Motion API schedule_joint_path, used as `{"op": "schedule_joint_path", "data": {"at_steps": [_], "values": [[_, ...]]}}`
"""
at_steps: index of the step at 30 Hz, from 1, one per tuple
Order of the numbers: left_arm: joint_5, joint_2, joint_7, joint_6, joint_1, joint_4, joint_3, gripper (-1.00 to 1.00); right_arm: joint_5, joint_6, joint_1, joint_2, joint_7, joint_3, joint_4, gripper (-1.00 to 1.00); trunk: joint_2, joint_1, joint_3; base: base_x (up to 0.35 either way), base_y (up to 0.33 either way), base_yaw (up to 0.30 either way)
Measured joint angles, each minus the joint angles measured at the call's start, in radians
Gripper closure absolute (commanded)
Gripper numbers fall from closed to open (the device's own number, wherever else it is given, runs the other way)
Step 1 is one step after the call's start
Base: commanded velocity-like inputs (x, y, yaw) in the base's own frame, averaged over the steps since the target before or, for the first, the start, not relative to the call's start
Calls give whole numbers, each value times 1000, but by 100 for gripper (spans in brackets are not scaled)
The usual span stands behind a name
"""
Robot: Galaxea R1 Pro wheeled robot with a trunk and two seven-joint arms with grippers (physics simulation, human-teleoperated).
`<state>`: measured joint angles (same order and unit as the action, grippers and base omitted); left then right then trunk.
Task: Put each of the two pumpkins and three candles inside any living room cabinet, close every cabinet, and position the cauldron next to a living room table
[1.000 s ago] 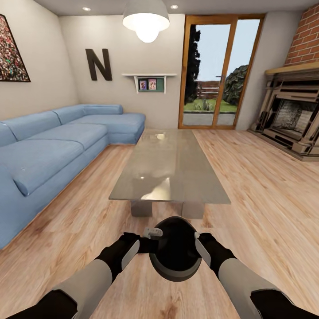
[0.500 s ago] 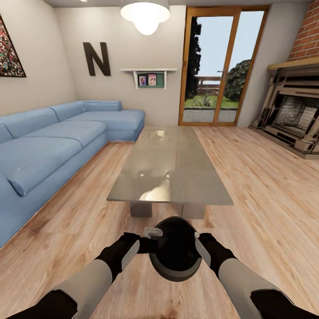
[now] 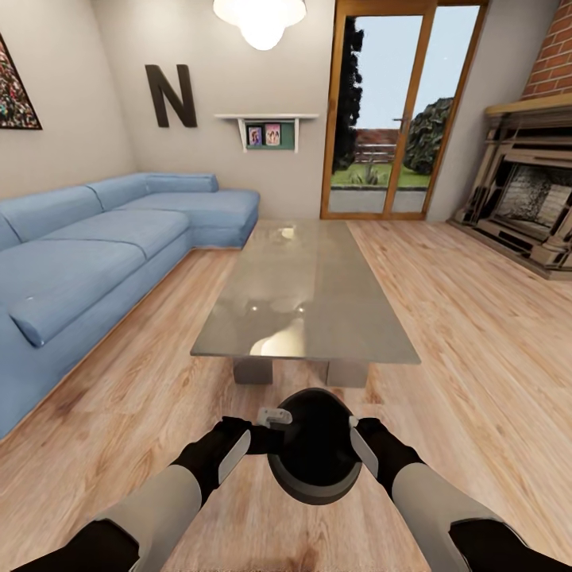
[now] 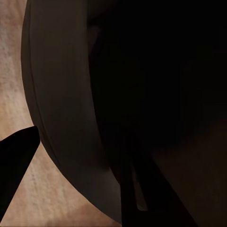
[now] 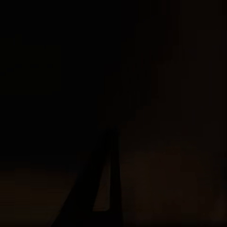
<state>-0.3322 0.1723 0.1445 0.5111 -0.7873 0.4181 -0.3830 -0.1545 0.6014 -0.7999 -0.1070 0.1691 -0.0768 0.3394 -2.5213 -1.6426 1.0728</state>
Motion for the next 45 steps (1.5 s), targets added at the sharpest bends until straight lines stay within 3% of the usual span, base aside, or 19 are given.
{"op": "schedule_joint_path", "data": {"at_steps": [45], "values": [[1,0,0,0,0,0,1,100,1,0,0,0,-1,0,0,100,0,0,72,0,0,0]]}}
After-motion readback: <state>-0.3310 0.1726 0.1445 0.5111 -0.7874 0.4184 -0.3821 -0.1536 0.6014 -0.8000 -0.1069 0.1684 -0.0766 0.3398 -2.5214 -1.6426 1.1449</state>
